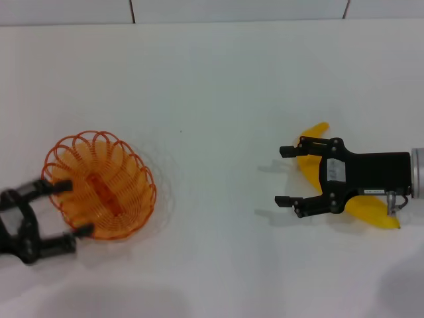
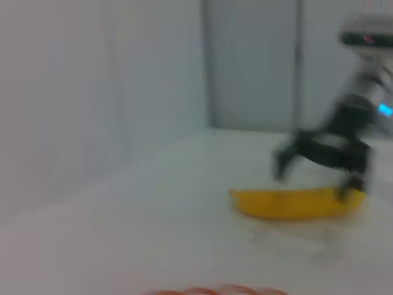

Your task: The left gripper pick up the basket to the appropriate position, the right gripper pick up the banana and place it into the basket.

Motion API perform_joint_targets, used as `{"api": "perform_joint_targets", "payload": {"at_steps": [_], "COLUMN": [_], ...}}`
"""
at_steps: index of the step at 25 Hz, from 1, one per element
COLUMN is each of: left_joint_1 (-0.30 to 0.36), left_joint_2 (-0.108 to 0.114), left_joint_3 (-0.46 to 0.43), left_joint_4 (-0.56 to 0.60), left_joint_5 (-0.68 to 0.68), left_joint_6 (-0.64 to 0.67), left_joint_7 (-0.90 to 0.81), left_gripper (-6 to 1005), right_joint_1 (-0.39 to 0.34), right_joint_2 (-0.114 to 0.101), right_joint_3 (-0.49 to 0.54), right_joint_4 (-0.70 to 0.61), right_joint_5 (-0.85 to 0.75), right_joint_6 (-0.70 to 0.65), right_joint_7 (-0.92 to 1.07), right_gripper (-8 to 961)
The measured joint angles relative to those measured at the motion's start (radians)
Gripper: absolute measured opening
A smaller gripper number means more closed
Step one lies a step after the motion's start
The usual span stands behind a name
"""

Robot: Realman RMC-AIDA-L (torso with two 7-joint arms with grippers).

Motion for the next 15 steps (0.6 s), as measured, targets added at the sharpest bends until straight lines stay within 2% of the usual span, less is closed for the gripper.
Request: {"api": "perform_joint_targets", "payload": {"at_steps": [6,7,11,12,13,14,15], "left_joint_1": [-0.002,-0.018,-0.059,-0.081,-0.093,-0.119,-0.142], "left_joint_2": [0.008,0.028,0.085,0.114,0.128,0.156,0.176], "left_joint_3": [-0.083,-0.093,-0.082,-0.063,-0.053,-0.018,0.015], "left_joint_4": [0.126,0.196,0.260,0.266,0.268,0.269,0.269], "left_joint_5": [-0.110,-0.134,-0.123,-0.103,-0.093,-0.062,-0.033], "left_joint_6": [0.008,0.002,-0.003,-0.004,-0.004,-0.005,-0.005], "left_joint_7": [-0.193,-0.342,-0.541,-0.596,-0.623,-0.668,-0.701], "left_gripper": [848,846,840,838,837,835,834], "right_joint_1": [0.003,0.005,0.010,0.010,0.011,0.012,0.012], "right_joint_2": [0.000,0.000,0.000,0.000,0.000,0.000,0.000], "right_joint_3": [0.003,0.003,0.003,0.003,0.003,0.004,0.004], "right_joint_4": [-0.002,-0.001,-0.001,-0.001,-0.001,0.000,0.000], "right_joint_5": [0.000,0.000,0.000,0.000,0.000,0.000,0.000], "right_joint_6": [0.000,0.000,0.000,0.000,0.000,0.000,0.000], "right_joint_7": [0.000,0.000,0.000,0.000,0.000,0.000,0.000], "right_gripper": [888,887,886,886,886,885,885]}}
